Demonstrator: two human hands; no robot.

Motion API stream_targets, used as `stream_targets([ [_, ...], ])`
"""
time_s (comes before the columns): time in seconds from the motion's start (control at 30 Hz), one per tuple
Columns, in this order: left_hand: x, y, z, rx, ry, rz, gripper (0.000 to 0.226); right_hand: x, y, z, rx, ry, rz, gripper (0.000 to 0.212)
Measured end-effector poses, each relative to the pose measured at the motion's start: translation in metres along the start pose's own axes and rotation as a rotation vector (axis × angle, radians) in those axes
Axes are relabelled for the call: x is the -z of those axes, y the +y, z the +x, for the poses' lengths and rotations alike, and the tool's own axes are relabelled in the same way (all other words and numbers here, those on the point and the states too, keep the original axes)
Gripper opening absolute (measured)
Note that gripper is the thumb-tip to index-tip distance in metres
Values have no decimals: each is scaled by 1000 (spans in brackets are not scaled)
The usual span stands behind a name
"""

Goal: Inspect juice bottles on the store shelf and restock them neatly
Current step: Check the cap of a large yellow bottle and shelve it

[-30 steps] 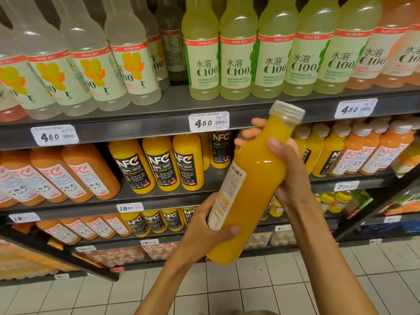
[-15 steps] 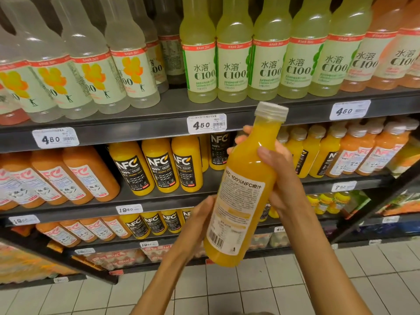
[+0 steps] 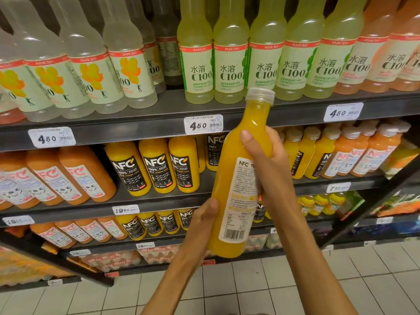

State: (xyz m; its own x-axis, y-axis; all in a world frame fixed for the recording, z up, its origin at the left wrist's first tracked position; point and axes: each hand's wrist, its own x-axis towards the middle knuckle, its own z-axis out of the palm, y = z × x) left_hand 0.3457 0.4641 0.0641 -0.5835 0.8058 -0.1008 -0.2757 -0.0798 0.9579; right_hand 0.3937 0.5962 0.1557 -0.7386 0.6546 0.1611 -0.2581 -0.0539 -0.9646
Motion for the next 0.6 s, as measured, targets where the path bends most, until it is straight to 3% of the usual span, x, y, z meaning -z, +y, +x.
stream_targets([
  [0.07,0,-4,-2,-1,2,20,86,1,-1,0,-19,0,17,50],
  [0.2,5,-3,-3,125,-36,-83,88,11,2,0,-63,-192,150,42],
  [0.3,9,0,0,216,-113,-210,79,9,9,0,-79,-285,330,67],
  [0.37,10,-2,0,206,-166,-270,75,8,12,1,-71,-323,403,69],
  [0.53,4,-10,-3,150,-47,-202,88,10,9,6,-64,-231,280,83],
  [0.6,2,-11,-3,84,-1,-109,87,12,8,4,-13,-151,137,76],
])
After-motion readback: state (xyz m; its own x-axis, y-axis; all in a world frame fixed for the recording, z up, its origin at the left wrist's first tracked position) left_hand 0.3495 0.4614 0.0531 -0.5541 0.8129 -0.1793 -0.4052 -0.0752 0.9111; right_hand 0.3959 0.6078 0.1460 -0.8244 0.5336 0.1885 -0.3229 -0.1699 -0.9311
